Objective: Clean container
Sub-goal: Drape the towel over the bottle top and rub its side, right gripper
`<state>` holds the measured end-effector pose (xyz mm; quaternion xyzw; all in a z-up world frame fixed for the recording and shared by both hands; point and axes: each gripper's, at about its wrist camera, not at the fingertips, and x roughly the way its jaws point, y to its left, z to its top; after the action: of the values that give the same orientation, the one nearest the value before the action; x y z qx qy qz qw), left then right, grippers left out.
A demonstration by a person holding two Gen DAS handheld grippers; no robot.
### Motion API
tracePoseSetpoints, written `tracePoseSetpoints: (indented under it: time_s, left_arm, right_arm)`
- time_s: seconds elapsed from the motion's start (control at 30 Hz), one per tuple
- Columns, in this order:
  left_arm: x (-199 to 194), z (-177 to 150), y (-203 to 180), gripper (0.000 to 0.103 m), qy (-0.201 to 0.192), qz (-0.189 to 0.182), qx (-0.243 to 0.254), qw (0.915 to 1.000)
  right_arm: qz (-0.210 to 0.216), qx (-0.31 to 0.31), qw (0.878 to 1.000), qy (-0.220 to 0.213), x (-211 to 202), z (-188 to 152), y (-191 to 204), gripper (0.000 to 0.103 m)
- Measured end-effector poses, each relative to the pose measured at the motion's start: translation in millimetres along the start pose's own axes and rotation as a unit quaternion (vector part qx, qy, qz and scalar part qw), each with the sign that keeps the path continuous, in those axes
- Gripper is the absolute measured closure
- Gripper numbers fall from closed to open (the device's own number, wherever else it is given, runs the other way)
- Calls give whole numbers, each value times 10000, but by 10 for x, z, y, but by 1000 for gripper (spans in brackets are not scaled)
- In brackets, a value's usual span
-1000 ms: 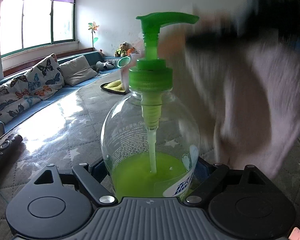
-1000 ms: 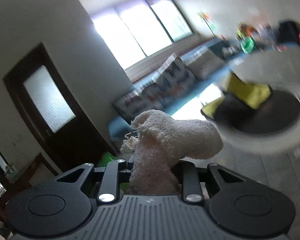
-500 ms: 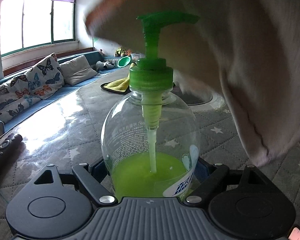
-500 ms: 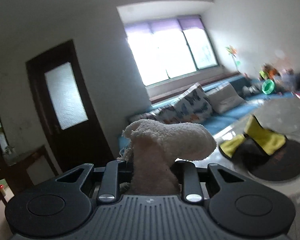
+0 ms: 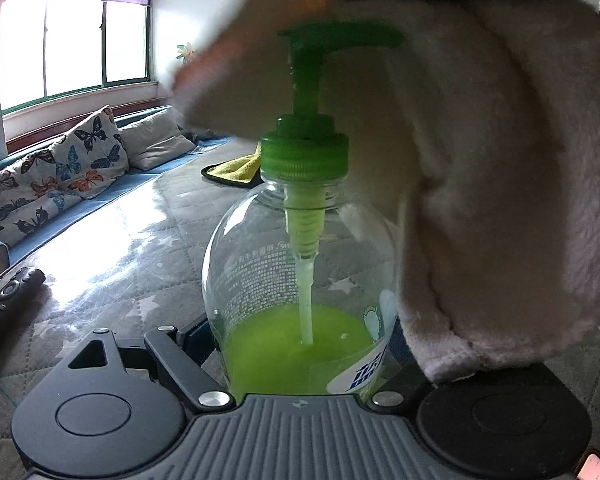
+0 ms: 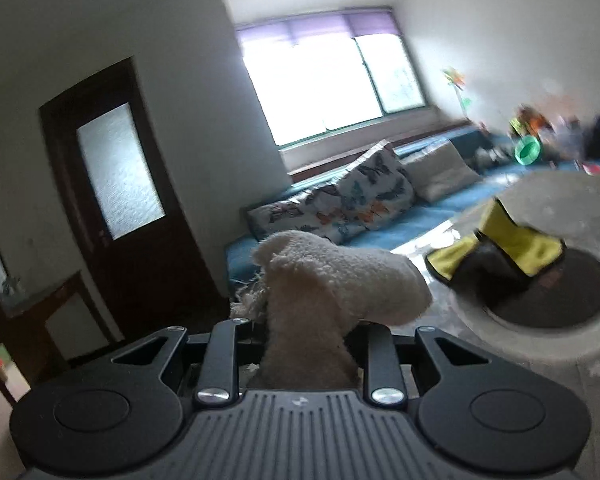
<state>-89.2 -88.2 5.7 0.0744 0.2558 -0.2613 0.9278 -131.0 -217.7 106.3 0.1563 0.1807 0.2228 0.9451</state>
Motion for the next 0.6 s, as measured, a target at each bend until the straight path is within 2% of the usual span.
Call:
tracePoseSetpoints:
  time_s: [0.2,0.37,0.6]
  left_arm:
    - [0,0,-5,16,44,29,-8,10000]
    - [27,6,29,16,82,1,-40,10000]
    - [47,8,25,15,92,15,-34,10000]
  right_arm:
    - [-95,503,9974,516,362,-197,-293,79]
    - [140,1236,9909,507,410,-279,-592,79]
    - [-64,1742,9808,871,506,-464,-947,79]
